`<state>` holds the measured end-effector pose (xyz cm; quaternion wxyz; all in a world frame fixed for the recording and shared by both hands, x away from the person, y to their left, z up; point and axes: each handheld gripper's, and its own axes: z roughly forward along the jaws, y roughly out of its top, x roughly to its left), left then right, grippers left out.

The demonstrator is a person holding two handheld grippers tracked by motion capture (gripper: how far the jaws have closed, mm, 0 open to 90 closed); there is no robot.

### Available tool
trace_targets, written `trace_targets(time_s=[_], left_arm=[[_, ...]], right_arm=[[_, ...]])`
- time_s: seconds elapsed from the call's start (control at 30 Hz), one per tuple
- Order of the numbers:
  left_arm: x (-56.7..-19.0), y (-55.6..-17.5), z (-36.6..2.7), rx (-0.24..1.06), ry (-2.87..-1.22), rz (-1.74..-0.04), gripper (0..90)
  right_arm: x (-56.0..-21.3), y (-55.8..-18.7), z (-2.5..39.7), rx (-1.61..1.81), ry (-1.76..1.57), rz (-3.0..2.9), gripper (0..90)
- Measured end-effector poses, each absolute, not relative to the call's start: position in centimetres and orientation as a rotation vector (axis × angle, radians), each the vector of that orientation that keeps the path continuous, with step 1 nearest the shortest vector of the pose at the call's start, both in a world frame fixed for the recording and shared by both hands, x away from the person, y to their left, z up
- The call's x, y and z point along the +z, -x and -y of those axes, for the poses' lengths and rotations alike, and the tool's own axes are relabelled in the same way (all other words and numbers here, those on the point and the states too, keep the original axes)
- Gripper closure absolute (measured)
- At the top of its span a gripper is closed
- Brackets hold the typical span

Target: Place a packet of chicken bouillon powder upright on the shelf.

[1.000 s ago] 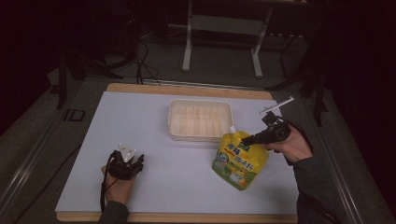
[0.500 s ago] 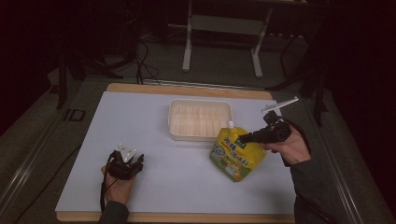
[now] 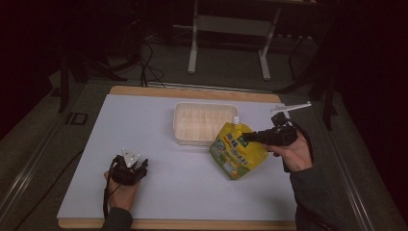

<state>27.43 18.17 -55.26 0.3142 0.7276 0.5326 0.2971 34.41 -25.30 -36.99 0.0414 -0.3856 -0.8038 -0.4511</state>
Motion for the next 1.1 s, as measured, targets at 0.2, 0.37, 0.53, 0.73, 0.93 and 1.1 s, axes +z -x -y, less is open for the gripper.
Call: trace_targets(time_s=[0.2, 0.37, 0.53, 0.73, 0.93, 1.1], left_arm=[[-55.3, -27.4, -18.2, 0.782, -1.915, -1.405, 52.1], [-55.3, -27.4, -18.2, 0.783, -1.915, -1.405, 52.1], [-55.3, -27.4, -18.2, 0.783, -1.914, -1.406, 52.1], [-55.3, -27.4, -18.2, 0.783, -1.914, -1.406, 52.1], [-55.3, -27.4, -18.2, 0.784, -1.914, -1.406, 52.1], [-55.3, -27.4, -18.2, 0.784, -1.911, -1.407, 52.0]], right_arm=[[-36.9, -34.7, 25.1, -1.462, 1.251, 2.401, 90.0], [-36.5, -34.8, 25.1, -1.53, 1.282, 2.362, 90.0], [-36.0, -34.8, 25.0, -1.591, 1.337, 2.336, 90.0], [-35.6, -35.0, 24.9, -1.644, 1.382, 2.309, 90.0], [-35.2, -35.3, 24.4, -1.683, 1.43, 2.279, 90.0], [-35.1, -35.6, 23.6, -1.7, 1.463, 2.268, 90.0]])
